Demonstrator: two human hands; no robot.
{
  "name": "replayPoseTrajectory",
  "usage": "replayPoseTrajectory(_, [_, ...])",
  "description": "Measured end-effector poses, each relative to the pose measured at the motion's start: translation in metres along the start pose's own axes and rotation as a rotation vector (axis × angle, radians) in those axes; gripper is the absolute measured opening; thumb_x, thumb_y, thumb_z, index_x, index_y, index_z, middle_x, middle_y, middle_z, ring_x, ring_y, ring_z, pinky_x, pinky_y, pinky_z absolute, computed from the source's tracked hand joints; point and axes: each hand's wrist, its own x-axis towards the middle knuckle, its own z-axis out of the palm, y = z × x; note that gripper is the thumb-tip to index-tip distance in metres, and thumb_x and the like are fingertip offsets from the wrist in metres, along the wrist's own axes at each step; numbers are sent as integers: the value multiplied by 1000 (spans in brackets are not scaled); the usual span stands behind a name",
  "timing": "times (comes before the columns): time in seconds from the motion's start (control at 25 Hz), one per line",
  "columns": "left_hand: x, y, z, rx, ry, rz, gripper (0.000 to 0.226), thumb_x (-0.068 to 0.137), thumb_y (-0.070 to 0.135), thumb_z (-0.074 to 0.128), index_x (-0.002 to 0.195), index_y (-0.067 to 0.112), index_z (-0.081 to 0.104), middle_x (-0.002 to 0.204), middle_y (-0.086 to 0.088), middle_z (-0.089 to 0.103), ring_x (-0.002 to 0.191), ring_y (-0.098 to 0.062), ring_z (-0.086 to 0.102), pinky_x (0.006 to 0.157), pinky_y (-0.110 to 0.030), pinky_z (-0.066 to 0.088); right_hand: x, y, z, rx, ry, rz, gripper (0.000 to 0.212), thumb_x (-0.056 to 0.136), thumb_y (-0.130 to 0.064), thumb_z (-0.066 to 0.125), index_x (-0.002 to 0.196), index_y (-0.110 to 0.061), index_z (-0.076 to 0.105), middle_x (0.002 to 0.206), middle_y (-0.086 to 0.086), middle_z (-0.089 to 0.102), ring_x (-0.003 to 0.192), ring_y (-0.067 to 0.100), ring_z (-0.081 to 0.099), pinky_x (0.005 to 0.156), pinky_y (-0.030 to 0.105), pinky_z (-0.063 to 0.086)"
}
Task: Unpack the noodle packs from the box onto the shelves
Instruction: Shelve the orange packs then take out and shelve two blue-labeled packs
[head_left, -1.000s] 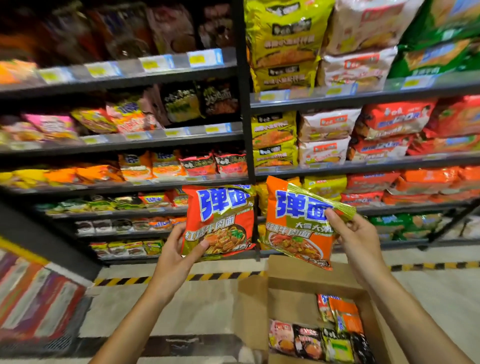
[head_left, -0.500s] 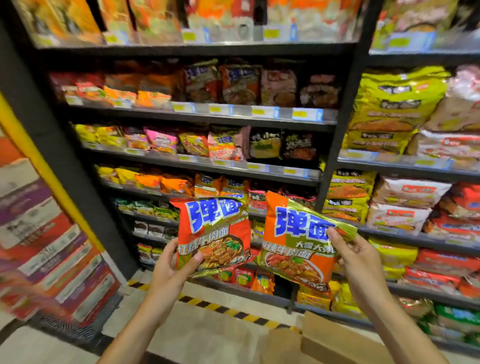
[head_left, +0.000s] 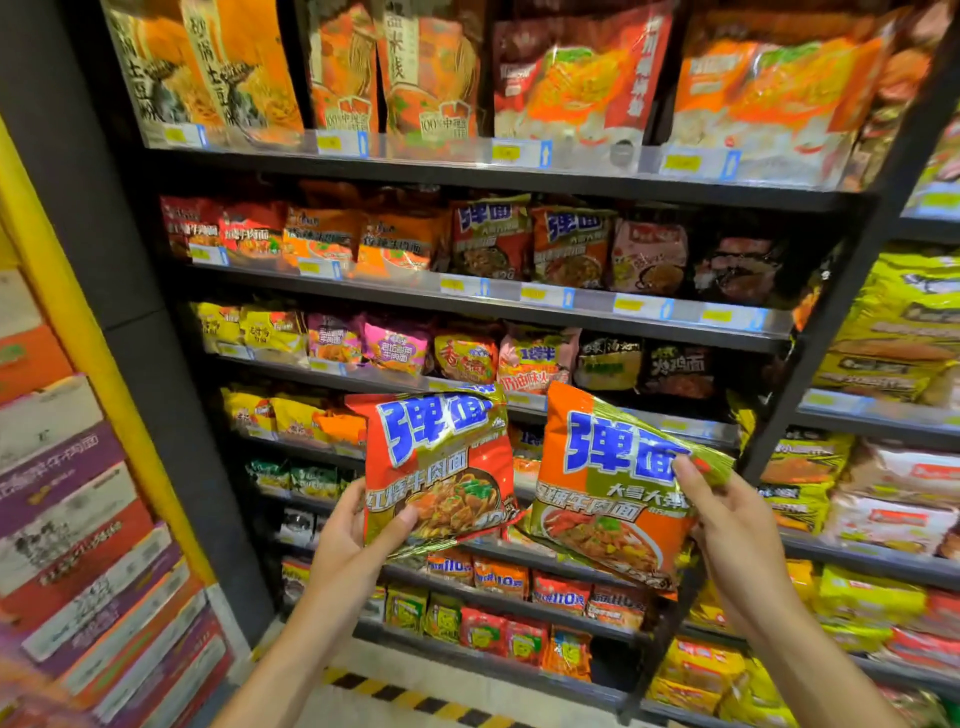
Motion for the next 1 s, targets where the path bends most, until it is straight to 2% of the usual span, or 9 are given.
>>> replayPoseTrajectory(0.12, [30,4,-2,-15,-45,16,50,79,39,81,122,32,58,120,4,70,114,-12,65,96,-38,48,12,-6,14,-2,25,-6,44,84,-51,71,111,-16,69,101,9,77,94,29,75,85,51,57])
replayPoseTrajectory(0.24, [66,5,7,-29,-74,28,54,77,40,82,124,32,57,118,6,71,112,-9,66,92,-31,48,35,-8,22,-11,55,-18,31,90,-42,65,108,-16,70,99,10,78,92,29,75,87,53,57])
replayPoseTrajectory(0.44, [142,16,29,4,-65,94,41,87,22,70,123,34,56,115,14,71,108,-2,65,79,-17,53,98,-14,32,38,64,-66,26,92,-36,64,106,-15,70,97,11,78,89,30,76,82,48,58])
replayPoseTrajectory(0.52, [179,28,38,25,-71,117,40,89,22,70,125,33,56,118,14,70,112,-2,64,86,-20,54,131,-13,37,78,60,-82,27,91,-36,64,108,-15,70,98,10,78,90,28,76,76,42,61])
replayPoseTrajectory(0.6, [219,44,47,78,-71,145,37,91,23,69,122,37,56,116,26,68,112,10,59,96,-20,48,164,-15,45,127,54,-94,28,91,-35,64,108,-14,70,99,10,78,92,28,75,69,34,62])
replayPoseTrajectory(0.64, [238,52,53,97,-61,165,34,92,22,67,119,38,56,112,29,68,107,14,59,93,-18,48,181,-16,48,137,47,-100,29,90,-34,64,109,-13,70,99,10,78,92,28,75,69,33,62])
replayPoseTrajectory(0.8, [304,61,61,73,-46,182,37,93,20,67,128,20,57,118,2,72,111,-12,67,85,-23,53,230,-29,61,125,-12,-116,26,93,-31,61,110,-13,69,101,8,78,93,23,75,78,34,63])
replayPoseTrajectory(0.92, [350,61,56,40,-26,138,46,89,29,72,132,19,56,124,-2,69,115,-18,66,95,-38,52,260,-37,73,137,-45,-130,26,95,-31,61,111,-11,69,103,10,77,97,25,74,82,36,61])
replayPoseTrajectory(1.0, [375,69,54,35,-10,105,55,86,37,74,133,18,55,127,-2,68,117,-17,65,97,-39,52,274,-44,82,147,-63,-132,28,95,-31,60,114,-11,68,103,10,77,96,26,74,77,35,62])
